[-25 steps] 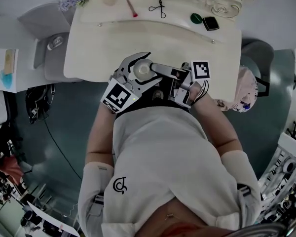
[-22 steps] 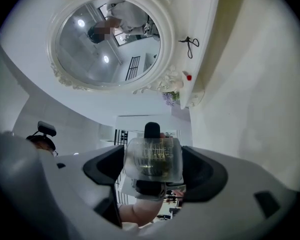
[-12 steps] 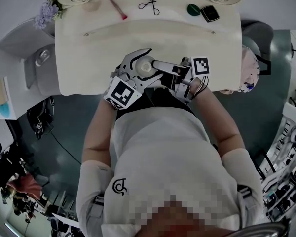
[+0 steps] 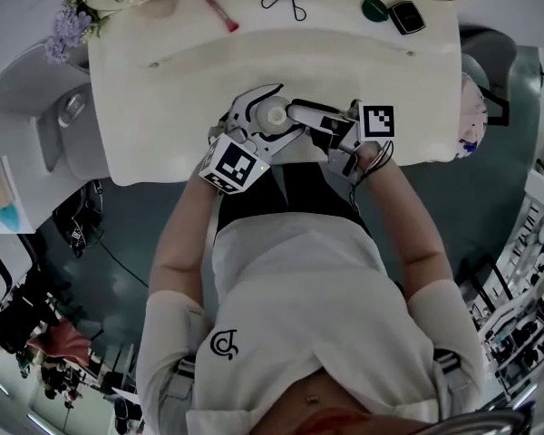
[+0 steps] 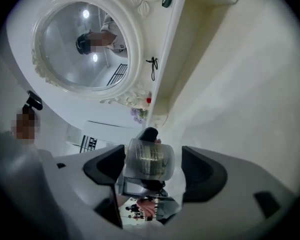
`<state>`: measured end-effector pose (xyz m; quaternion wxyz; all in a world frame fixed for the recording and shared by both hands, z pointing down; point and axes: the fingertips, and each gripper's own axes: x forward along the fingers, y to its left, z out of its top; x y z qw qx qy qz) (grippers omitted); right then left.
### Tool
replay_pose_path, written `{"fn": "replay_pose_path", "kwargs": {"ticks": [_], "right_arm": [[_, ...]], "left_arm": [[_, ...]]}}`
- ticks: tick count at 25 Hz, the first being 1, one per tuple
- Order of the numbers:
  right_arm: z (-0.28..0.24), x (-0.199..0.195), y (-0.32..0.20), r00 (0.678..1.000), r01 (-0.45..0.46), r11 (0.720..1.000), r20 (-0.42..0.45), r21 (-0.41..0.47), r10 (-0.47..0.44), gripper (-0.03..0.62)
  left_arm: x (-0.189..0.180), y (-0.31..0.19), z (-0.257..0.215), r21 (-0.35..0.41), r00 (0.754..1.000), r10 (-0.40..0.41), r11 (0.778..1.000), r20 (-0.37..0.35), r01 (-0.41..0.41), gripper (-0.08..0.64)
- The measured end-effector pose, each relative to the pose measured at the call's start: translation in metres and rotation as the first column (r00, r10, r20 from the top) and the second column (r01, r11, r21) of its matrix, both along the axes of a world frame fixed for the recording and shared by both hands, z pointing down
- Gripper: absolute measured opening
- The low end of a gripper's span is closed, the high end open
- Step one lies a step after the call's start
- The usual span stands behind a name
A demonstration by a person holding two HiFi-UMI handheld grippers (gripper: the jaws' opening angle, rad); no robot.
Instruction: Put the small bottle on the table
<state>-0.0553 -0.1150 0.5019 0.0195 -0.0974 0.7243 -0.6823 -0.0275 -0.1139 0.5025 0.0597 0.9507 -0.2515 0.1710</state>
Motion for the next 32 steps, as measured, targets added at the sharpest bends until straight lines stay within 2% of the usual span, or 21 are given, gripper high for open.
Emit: {"fn": "replay_pose_path", "kwargs": {"ticks": [4,7,11,13,17,22,26,29,32], "right_arm": [[0.014,0.013,-0.002,0.995,-0.015,0.999,-0.099,0.044,0.02,0.292],[0.014,0.017,-0.002,0.996,-0.046,0.999,-0.072,0.026,0.048,0.194],[0.018,0.023,-0.004,0.994,-0.088,0.996,-0.065,0.03,0.09,0.167],[0.019,0.025,-0.004,0.993,-0.096,0.995,-0.065,0.042,0.098,0.124],[0.024,0.027,-0.002,0.991,-0.11,0.994,-0.073,0.018,0.111,0.121],[0.026,0.028,-0.002,0.99,-0.12,0.993,-0.068,-0.003,0.12,0.121],[0.028,0.024,-0.002,0.99,-0.129,0.991,-0.06,-0.026,0.128,0.129],[0.029,0.024,-0.002,0.988,-0.147,0.989,-0.059,-0.036,0.145,0.133],[0.035,0.027,0.0,0.986,-0.136,0.99,-0.105,-0.027,0.132,0.14]], "left_arm": [[0.006,-0.001,0.022,0.004,0.997,0.038,0.999,0.061,-0.038,0.353],[0.013,-0.002,0.032,-0.006,0.995,0.058,0.998,0.076,-0.058,0.352],[0.017,-0.005,0.042,-0.013,0.99,0.076,0.997,0.114,-0.076,0.353],[0.019,-0.004,0.048,-0.01,0.984,0.091,0.996,0.151,-0.09,0.353],[0.021,-0.003,0.055,-0.019,0.978,0.107,0.994,0.177,-0.105,0.353],[0.022,-0.003,0.057,-0.038,0.979,0.116,0.993,0.165,-0.111,0.353],[0.018,-0.004,0.061,-0.086,0.979,0.136,0.989,0.153,-0.124,0.353],[0.019,-0.005,0.061,-0.103,0.982,0.126,0.988,0.139,-0.112,0.353],[0.018,-0.006,0.06,-0.105,0.986,0.1,0.991,0.133,-0.086,0.362]]}}
